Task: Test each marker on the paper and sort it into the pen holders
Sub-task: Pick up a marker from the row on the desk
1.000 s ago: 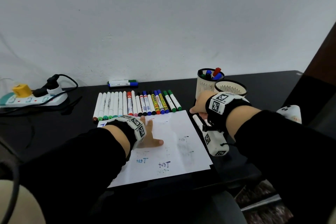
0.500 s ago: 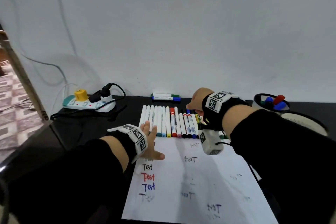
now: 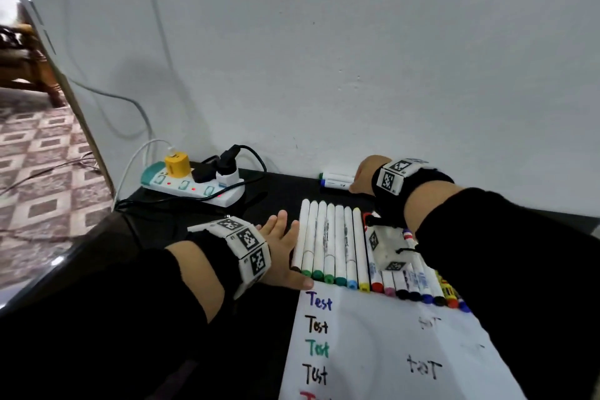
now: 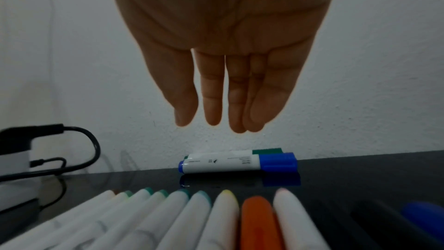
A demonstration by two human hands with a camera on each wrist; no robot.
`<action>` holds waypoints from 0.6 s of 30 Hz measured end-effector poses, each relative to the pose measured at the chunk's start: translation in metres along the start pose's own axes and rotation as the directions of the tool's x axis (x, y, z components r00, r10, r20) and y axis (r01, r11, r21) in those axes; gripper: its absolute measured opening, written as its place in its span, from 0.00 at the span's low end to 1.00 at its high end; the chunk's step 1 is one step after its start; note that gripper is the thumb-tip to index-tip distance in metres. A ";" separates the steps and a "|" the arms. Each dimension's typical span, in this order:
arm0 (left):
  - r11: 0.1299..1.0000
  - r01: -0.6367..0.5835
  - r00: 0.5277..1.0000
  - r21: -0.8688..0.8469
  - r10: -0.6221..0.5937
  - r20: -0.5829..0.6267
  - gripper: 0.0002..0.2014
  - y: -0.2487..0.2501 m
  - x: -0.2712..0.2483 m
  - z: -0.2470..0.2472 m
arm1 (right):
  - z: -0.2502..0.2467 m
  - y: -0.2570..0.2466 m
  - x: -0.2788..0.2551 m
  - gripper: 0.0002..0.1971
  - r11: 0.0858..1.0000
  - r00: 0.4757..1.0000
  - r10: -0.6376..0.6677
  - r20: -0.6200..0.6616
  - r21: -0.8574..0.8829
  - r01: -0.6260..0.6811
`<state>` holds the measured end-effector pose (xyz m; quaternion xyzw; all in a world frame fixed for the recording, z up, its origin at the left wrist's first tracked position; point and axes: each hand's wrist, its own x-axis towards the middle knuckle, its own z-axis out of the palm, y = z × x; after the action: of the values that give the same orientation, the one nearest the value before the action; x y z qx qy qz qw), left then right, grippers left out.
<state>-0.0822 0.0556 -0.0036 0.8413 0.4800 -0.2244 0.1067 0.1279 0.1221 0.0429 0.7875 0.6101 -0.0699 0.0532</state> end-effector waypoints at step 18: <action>0.999 0.020 0.994 0.030 -0.024 0.107 0.57 -0.016 0.020 0.013 | 0.008 -0.023 0.038 0.22 0.893 0.990 -0.108 0.089 -0.429 0.136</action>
<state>-0.0910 0.0742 -0.0246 0.8241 0.4795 -0.2775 0.1176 0.1146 0.1623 0.0285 0.7134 0.6565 0.0398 0.2419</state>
